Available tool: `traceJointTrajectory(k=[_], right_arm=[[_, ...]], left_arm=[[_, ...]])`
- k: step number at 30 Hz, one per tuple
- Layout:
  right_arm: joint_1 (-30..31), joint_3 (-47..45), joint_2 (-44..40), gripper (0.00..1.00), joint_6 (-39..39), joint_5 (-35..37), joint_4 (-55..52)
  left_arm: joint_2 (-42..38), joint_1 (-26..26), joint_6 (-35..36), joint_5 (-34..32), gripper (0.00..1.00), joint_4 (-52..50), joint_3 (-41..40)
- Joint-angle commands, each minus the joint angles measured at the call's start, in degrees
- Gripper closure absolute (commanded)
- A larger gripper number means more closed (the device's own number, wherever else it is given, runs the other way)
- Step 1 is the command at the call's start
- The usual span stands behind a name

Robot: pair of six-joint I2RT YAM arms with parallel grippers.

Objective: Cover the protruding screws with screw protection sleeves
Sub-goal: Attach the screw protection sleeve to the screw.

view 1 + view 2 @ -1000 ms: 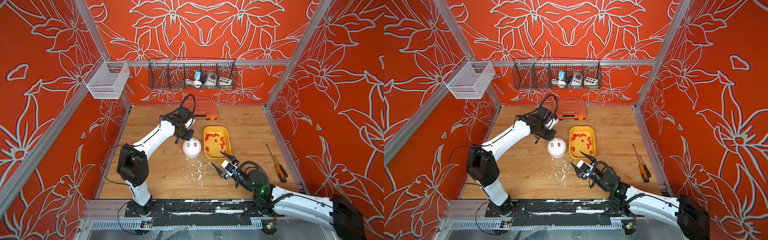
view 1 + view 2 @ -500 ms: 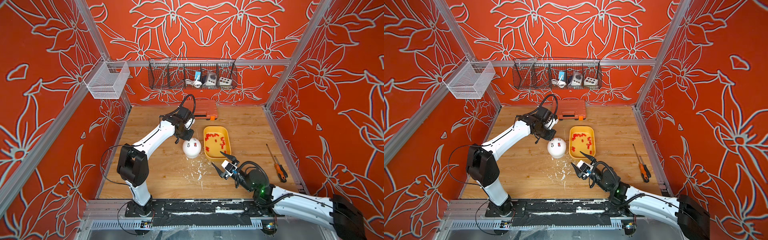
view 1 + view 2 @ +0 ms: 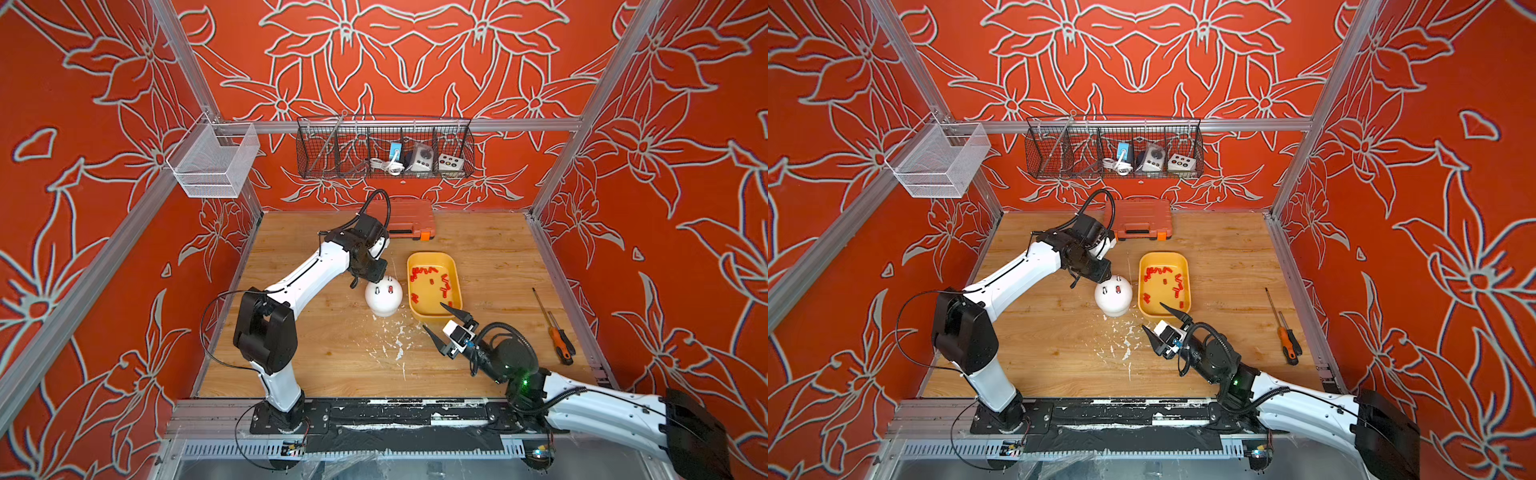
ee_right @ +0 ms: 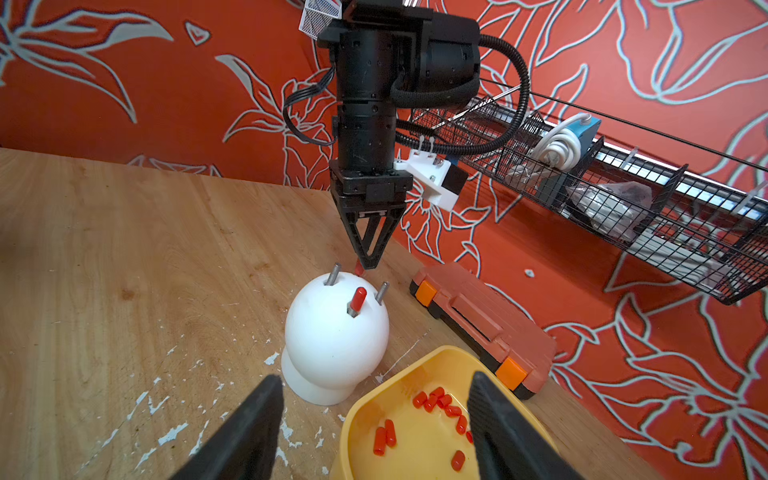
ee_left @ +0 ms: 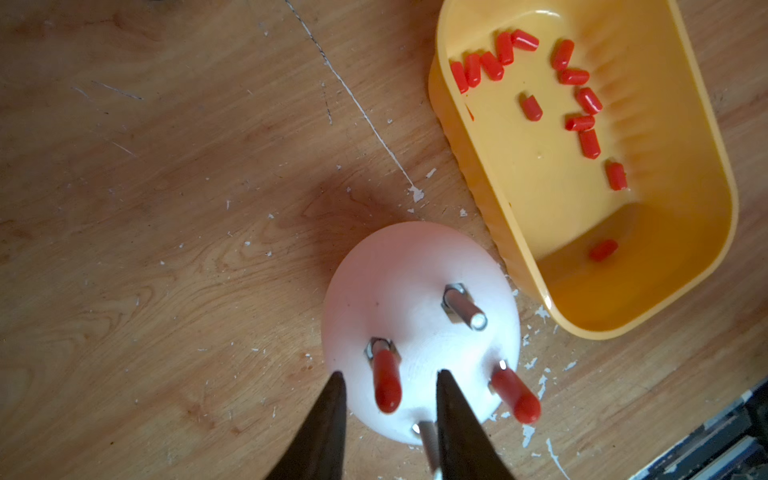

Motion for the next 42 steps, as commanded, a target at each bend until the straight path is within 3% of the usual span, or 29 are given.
traceJointTrajectory(k=[1, 6, 15, 31, 42], right_arm=[[-0.13, -0.19, -0.3, 0.28, 0.01, -0.83, 1.15], [-0.13, -0.16, -0.47, 0.28, 0.05, -0.92, 0.98], [-0.15, -0.12, -0.43, 0.28, 0.05, -1.13, 0.64], [-0.14, -0.08, -0.83, 0.28, -0.03, -1.0, 0.45], [-0.13, -0.1, -0.56, 0.28, -0.13, 0.14, 0.88]], left_arm=[[-4.96, 0.59, -0.78, -0.48, 0.62, 3.41, -1.54], [-8.13, 3.46, -3.68, 0.99, 0.62, 9.77, -6.22], [-5.81, 4.32, -2.28, 1.57, 0.65, 12.36, -8.33], [-2.96, 4.34, -1.42, 1.23, 0.71, 12.77, -10.8], [-7.07, 4.31, -2.88, -1.89, 0.7, 13.02, -11.31]])
